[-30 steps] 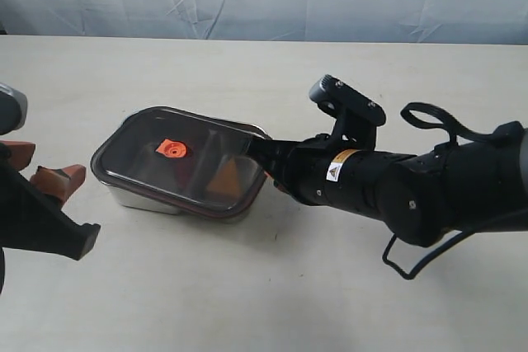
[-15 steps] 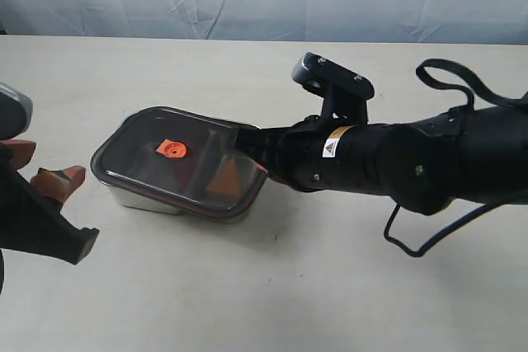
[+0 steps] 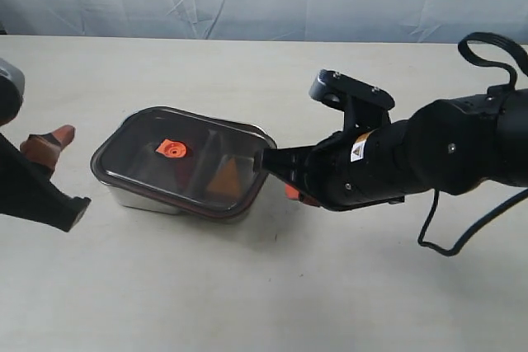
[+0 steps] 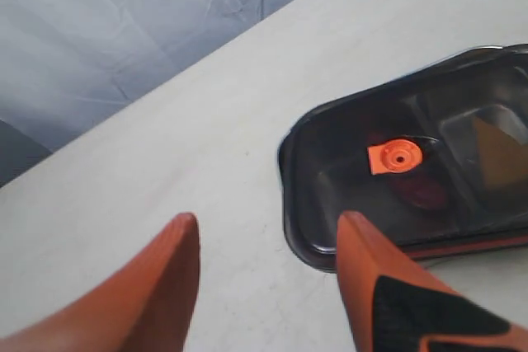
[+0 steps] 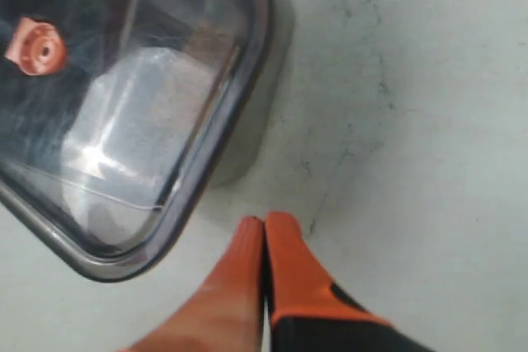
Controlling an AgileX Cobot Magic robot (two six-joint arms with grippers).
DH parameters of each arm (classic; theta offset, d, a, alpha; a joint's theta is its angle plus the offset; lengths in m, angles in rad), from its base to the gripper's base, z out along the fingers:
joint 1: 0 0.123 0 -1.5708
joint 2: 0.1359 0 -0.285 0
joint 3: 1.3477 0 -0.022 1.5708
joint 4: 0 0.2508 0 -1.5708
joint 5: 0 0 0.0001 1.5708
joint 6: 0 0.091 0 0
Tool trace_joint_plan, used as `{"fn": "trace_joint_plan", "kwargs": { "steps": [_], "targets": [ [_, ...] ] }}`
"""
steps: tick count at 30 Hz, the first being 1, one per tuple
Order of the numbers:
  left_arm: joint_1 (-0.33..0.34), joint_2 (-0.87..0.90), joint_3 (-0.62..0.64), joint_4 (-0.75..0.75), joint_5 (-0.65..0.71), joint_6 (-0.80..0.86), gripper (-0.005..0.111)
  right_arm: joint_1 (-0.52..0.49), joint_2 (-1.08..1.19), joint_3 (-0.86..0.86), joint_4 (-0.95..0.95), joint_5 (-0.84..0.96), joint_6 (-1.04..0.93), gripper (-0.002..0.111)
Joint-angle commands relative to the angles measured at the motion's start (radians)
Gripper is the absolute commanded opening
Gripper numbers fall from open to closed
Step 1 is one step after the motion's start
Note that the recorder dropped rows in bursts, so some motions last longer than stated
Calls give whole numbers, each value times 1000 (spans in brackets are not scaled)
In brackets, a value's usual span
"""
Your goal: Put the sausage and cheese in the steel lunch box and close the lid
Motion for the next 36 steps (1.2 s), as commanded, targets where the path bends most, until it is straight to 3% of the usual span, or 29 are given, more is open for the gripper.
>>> {"fn": "trace_joint_plan", "kwargs": {
  "steps": [1, 6, 23, 36],
  "targets": [
    [52, -8, -1, 65, -44, 26, 49, -9, 4, 1, -29, -18, -6, -1],
    [73, -8, -1, 63, -131, 28, 49, -9, 53, -62, -47, 13, -6, -1],
    [73, -8, -1, 36, -78, 47, 49, -9, 232, -267, -127, 112, -6, -1],
    [73, -8, -1, 24, -78, 47, 49, -9, 238, -290, -195, 113, 3, -1]
  ]
}}
